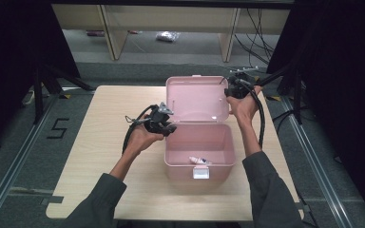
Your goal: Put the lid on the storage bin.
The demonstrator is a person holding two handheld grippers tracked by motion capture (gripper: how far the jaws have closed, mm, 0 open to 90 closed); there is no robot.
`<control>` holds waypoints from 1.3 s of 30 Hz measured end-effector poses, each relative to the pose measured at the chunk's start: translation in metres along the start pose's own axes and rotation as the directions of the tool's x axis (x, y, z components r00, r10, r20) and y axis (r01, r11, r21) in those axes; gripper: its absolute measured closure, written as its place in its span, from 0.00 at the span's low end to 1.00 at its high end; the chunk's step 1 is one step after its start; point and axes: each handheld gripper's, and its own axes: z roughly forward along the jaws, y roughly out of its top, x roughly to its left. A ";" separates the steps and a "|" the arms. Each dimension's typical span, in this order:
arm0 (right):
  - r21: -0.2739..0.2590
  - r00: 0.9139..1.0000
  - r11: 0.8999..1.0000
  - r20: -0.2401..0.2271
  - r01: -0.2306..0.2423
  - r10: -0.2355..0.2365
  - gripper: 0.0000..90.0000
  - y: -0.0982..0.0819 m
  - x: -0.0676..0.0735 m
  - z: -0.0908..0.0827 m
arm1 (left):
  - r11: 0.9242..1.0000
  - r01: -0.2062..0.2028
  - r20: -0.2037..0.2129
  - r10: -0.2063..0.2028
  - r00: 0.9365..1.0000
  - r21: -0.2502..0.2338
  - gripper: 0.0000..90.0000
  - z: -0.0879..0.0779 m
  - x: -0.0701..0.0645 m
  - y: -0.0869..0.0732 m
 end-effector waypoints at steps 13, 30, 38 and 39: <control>-0.049 1.000 0.999 -0.020 0.010 -0.011 0.95 -0.002 0.001 -0.025 | 1.000 0.009 -0.020 -0.009 1.000 -0.022 0.83 0.001 -0.002 -0.002; -0.140 0.998 0.989 -0.037 0.042 -0.048 0.95 -0.014 0.001 -0.052 | 0.999 0.015 -0.037 -0.016 0.999 -0.032 0.82 0.003 -0.005 -0.001; -0.171 0.997 0.983 -0.036 0.063 -0.070 0.96 -0.020 0.005 -0.064 | 0.999 0.022 -0.042 -0.024 0.999 -0.044 0.82 0.003 -0.005 -0.003; -0.185 0.995 0.979 -0.029 0.085 -0.092 0.96 -0.021 0.004 -0.065 | 0.999 0.022 -0.042 -0.024 0.999 -0.044 0.81 0.003 -0.006 -0.003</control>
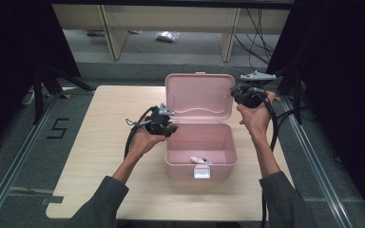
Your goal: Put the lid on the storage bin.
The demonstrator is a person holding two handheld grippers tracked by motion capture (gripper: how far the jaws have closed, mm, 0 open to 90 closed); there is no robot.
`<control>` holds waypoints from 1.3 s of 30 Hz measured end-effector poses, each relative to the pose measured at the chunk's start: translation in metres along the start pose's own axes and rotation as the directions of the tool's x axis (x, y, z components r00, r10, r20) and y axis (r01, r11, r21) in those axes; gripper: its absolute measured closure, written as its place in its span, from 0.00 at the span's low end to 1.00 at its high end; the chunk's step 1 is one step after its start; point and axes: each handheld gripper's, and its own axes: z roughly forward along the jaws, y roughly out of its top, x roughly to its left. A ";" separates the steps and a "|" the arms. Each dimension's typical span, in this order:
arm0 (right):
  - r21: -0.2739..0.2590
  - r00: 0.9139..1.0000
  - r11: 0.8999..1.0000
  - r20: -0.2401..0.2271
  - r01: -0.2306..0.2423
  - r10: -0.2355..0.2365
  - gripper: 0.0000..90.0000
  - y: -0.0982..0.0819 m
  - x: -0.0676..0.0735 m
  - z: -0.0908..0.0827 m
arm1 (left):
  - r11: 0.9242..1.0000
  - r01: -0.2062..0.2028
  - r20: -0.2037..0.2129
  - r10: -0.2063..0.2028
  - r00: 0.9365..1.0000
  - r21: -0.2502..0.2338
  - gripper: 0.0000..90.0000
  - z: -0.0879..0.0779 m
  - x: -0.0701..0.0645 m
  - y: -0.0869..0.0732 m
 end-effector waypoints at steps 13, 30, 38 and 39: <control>-0.026 1.000 1.000 -0.012 0.007 -0.008 0.96 -0.005 0.005 -0.014 | 1.000 0.003 -0.002 -0.003 1.000 -0.003 0.81 0.000 0.000 -0.001; -0.060 0.999 0.997 -0.011 0.043 -0.044 0.96 -0.014 0.008 -0.030 | 1.000 0.005 -0.004 -0.005 1.000 -0.002 0.80 0.001 0.000 -0.001; -0.064 1.000 0.998 -0.023 0.018 -0.019 0.97 -0.018 0.010 -0.036 | 1.000 0.009 -0.004 -0.009 1.000 -0.003 0.80 0.001 0.000 -0.001; -0.066 0.999 0.998 -0.027 0.025 -0.027 0.96 -0.018 0.010 -0.036 | 1.000 0.008 -0.004 -0.008 1.000 -0.003 0.80 0.001 0.000 -0.001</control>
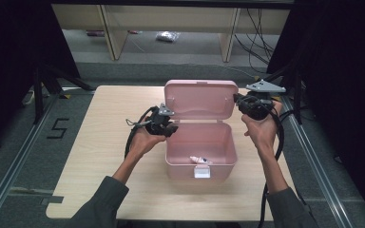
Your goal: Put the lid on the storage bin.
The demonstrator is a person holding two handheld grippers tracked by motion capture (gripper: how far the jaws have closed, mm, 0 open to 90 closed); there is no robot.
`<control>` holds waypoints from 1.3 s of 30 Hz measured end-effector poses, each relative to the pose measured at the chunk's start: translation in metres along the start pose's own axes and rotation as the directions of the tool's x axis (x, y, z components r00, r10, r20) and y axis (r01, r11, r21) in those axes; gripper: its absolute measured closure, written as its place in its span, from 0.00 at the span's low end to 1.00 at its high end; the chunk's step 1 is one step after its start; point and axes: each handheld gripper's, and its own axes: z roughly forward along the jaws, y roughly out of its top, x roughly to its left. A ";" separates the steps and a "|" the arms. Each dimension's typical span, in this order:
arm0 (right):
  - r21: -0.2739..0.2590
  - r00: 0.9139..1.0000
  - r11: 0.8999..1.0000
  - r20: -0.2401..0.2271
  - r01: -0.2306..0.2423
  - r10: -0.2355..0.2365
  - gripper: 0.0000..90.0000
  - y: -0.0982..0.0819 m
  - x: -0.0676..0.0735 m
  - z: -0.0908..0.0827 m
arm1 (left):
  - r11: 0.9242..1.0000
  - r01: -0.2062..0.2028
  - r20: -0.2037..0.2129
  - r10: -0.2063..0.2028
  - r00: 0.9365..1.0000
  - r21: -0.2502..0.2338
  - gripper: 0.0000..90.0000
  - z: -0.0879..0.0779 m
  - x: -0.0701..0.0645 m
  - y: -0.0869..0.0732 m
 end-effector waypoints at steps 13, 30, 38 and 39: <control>-0.027 1.000 1.000 -0.006 -0.009 0.009 0.97 -0.006 0.001 -0.006 | 1.000 0.025 0.003 -0.025 1.000 -0.011 0.77 -0.001 0.002 -0.001; -0.056 1.000 0.998 -0.007 -0.008 0.008 0.98 -0.014 0.003 -0.014 | 0.995 0.082 0.037 -0.080 0.996 -0.059 0.60 -0.024 0.001 -0.004; -0.047 1.000 0.999 -0.015 -0.009 0.008 0.98 -0.017 0.006 -0.020 | 0.995 0.073 0.070 -0.069 0.995 -0.067 0.58 -0.037 -0.006 -0.004; -0.058 1.000 0.998 -0.007 0.012 -0.013 0.98 -0.018 0.005 -0.020 | 0.995 0.079 0.074 -0.074 0.994 -0.067 0.57 -0.038 -0.008 -0.005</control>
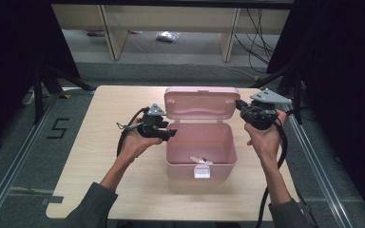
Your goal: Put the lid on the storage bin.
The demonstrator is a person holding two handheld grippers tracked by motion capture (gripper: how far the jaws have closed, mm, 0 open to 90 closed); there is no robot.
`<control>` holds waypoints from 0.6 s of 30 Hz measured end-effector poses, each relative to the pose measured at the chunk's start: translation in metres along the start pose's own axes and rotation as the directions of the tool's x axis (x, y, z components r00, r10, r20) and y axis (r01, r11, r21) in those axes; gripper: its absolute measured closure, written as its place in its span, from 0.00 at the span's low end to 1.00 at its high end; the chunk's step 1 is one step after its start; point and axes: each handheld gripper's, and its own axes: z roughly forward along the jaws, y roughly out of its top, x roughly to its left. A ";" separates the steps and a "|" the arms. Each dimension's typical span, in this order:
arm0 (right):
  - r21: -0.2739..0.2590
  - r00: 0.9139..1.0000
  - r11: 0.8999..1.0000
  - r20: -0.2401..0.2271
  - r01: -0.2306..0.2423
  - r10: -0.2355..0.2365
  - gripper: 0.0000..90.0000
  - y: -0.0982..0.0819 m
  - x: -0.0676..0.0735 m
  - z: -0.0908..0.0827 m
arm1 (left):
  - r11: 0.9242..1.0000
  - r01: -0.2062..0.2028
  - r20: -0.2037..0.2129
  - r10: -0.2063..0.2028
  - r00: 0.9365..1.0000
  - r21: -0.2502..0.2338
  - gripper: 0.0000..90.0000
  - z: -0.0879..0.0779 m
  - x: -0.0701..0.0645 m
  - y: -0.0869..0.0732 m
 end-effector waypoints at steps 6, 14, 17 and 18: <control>0.000 1.000 1.000 0.000 0.012 -0.012 0.98 -0.003 0.002 -0.004 | 1.000 0.006 0.026 -0.005 1.000 -0.022 0.56 -0.011 -0.005 -0.001; -0.010 1.000 1.000 -0.001 0.014 -0.014 0.98 -0.006 0.004 -0.007 | 1.000 0.006 0.041 -0.005 0.999 -0.031 0.54 -0.024 -0.011 -0.004; -0.001 1.000 1.000 -0.008 0.009 -0.009 0.98 -0.008 0.005 -0.010 | 0.999 0.011 0.045 -0.009 0.999 -0.038 0.53 -0.029 -0.014 -0.007; -0.001 1.000 1.000 -0.009 0.002 -0.002 0.98 -0.009 0.006 -0.011 | 0.999 0.012 0.048 -0.010 0.999 -0.039 0.53 -0.031 -0.014 -0.008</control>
